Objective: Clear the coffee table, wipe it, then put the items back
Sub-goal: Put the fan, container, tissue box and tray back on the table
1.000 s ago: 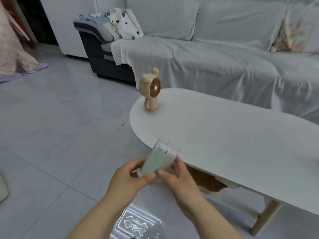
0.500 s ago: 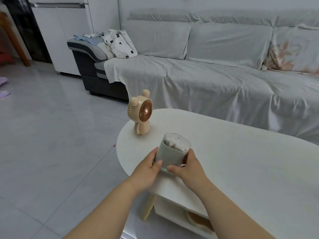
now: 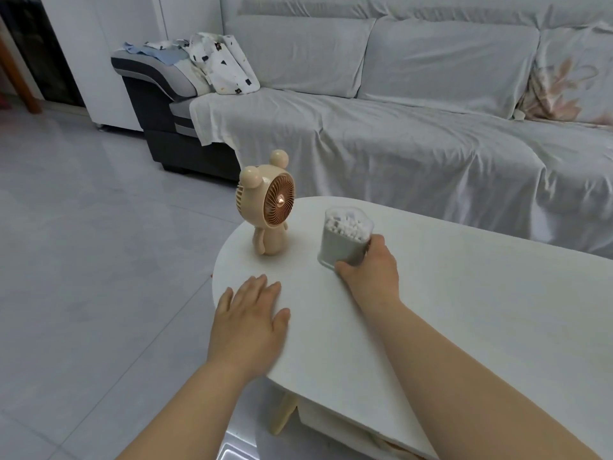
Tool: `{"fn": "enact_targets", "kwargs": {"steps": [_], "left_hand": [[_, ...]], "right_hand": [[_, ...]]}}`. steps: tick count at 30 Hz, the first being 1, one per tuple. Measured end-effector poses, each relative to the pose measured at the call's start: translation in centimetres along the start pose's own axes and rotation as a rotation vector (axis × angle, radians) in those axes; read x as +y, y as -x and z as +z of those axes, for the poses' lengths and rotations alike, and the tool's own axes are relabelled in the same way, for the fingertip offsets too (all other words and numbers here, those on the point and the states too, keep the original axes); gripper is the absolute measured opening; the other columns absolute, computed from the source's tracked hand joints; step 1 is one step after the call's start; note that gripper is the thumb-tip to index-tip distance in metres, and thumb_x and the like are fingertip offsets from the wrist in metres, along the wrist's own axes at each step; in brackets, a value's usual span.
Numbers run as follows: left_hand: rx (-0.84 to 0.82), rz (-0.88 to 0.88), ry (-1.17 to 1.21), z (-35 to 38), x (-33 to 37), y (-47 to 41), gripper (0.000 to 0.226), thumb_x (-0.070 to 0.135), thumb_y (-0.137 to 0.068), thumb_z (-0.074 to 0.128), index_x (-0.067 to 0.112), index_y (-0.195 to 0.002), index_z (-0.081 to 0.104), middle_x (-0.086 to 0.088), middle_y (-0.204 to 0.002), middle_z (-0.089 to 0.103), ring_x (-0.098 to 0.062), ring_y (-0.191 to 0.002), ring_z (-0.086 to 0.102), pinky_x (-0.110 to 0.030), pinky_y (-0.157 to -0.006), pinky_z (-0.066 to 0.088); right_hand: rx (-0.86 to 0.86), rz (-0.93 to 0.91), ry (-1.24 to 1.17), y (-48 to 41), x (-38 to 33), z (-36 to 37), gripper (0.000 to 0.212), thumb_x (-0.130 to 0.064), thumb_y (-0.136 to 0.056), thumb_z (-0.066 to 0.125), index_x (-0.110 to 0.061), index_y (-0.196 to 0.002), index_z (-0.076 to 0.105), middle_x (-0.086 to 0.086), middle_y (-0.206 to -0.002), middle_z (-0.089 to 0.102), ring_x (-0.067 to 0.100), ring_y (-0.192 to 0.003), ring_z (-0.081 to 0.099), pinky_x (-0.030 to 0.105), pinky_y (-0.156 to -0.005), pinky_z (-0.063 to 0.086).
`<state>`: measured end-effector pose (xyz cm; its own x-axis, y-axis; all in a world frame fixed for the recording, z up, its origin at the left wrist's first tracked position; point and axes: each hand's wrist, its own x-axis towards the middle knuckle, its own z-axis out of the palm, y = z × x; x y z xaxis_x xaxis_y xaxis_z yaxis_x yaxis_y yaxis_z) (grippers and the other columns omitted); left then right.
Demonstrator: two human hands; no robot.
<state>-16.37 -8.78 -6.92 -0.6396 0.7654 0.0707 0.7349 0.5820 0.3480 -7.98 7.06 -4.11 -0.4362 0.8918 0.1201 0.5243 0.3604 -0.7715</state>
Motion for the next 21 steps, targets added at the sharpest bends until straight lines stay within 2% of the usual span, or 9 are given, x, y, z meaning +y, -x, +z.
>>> {"fn": "enact_targets", "kwargs": {"steps": [2, 9, 17, 21], "left_hand": [[0.025, 0.005, 0.007, 0.3, -0.1, 0.0, 0.05, 0.038, -0.092, 0.024, 0.026, -0.139, 0.019, 0.004, -0.154, 0.013, -0.009, -0.141, 0.004, -0.033, -0.115, -0.002], [0.088, 0.023, 0.024, 0.9, -0.4, 0.0, 0.05, 0.041, -0.091, 0.026, 0.029, -0.139, 0.02, 0.007, -0.154, 0.013, -0.008, -0.141, 0.004, -0.031, -0.114, -0.004], [0.158, 0.047, 0.023, 1.1, -0.4, -0.2, 0.049, 0.042, -0.09, 0.028, 0.03, -0.137, 0.023, 0.008, -0.153, 0.016, -0.007, -0.14, 0.007, -0.025, -0.107, -0.008], [0.17, 0.046, 0.038, 1.2, -0.5, -0.3, 0.05, 0.042, -0.089, 0.028, 0.029, -0.137, 0.024, 0.007, -0.153, 0.018, -0.009, -0.14, 0.008, -0.029, -0.112, -0.003]], "right_hand": [[0.0, 0.003, -0.013, -1.6, -0.5, 1.2, 0.043, -0.017, -0.073, 0.066, -0.006, -0.109, 0.045, 0.015, -0.114, 0.059, 0.034, -0.108, 0.05, 0.037, -0.084, 0.042], [0.007, -0.044, 0.011, -6.0, -2.5, 4.8, 0.041, -0.016, -0.076, 0.063, -0.005, -0.111, 0.045, 0.016, -0.115, 0.06, 0.035, -0.108, 0.052, 0.037, -0.084, 0.042], [-0.071, -0.064, 0.049, -8.1, -3.9, 6.8, 0.041, -0.009, -0.081, 0.058, -0.002, -0.119, 0.045, 0.018, -0.122, 0.058, 0.034, -0.114, 0.05, 0.036, -0.089, 0.041], [-0.065, -0.041, 0.054, -7.7, -3.4, 5.8, 0.052, -0.007, -0.086, 0.051, -0.003, -0.134, 0.033, 0.016, -0.132, 0.051, 0.031, -0.123, 0.045, 0.033, -0.097, 0.037]]}}
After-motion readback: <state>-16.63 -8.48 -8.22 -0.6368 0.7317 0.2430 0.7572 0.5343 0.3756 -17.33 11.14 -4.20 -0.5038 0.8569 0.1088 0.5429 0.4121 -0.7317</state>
